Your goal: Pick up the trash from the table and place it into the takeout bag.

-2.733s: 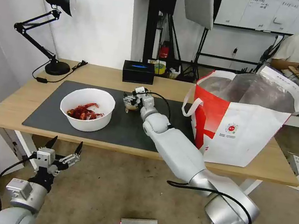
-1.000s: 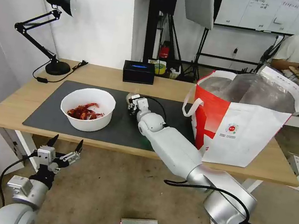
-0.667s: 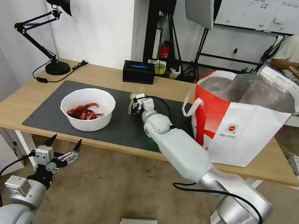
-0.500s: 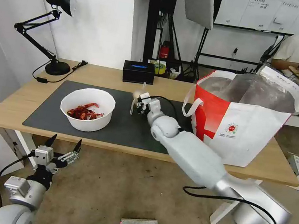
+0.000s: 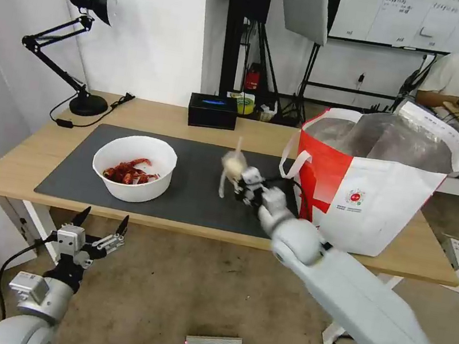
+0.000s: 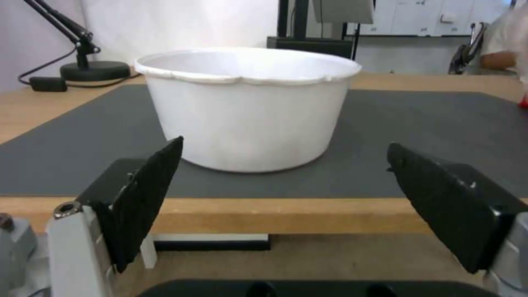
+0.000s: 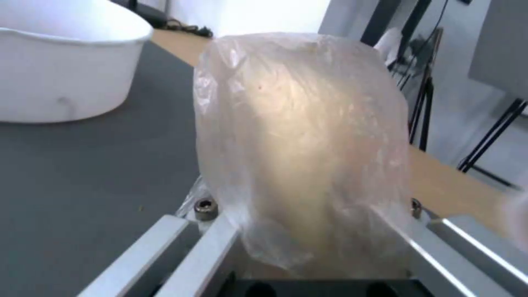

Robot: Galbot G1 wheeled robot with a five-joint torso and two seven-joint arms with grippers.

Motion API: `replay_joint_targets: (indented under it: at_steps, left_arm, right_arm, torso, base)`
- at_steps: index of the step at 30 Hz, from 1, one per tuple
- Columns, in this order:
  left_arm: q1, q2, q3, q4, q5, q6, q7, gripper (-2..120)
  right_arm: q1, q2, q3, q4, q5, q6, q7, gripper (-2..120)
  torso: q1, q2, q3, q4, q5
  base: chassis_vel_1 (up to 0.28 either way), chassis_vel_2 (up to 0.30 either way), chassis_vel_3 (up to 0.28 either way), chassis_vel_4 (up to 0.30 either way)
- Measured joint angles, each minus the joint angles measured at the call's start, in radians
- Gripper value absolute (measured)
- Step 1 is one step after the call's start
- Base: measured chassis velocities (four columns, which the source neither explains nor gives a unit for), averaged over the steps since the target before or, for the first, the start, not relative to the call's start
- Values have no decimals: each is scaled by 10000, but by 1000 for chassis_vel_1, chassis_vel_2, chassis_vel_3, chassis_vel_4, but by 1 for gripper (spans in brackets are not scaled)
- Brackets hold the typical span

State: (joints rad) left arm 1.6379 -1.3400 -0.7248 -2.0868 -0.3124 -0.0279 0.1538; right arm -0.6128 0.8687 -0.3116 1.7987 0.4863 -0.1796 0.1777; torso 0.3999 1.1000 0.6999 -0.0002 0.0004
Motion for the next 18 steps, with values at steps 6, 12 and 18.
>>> replay_joint_targets:
  at_steps: [6,12,18]
  left_arm:
    - [-68,-115,71,-24,68,31,-6,100]
    - [-78,-159,143,-118,123,67,-39,100]
    - [11,-165,125,-230,176,75,-49,100]
  right_arm:
    - [-1390,-910,970,1084,-210,511,-245,7]
    - [-3648,-1262,2592,2137,-882,1008,-439,7]
    - [-5282,-948,3630,2582,-1638,1810,-914,7]
  torso:
    - [0,1,0,2,-5]
    - [0,1,0,2,-2]
    - [0,1,0,1,-2]
  base:
    - [0,0,0,0]
    - [0,0,0,0]
    - [0,0,0,0]
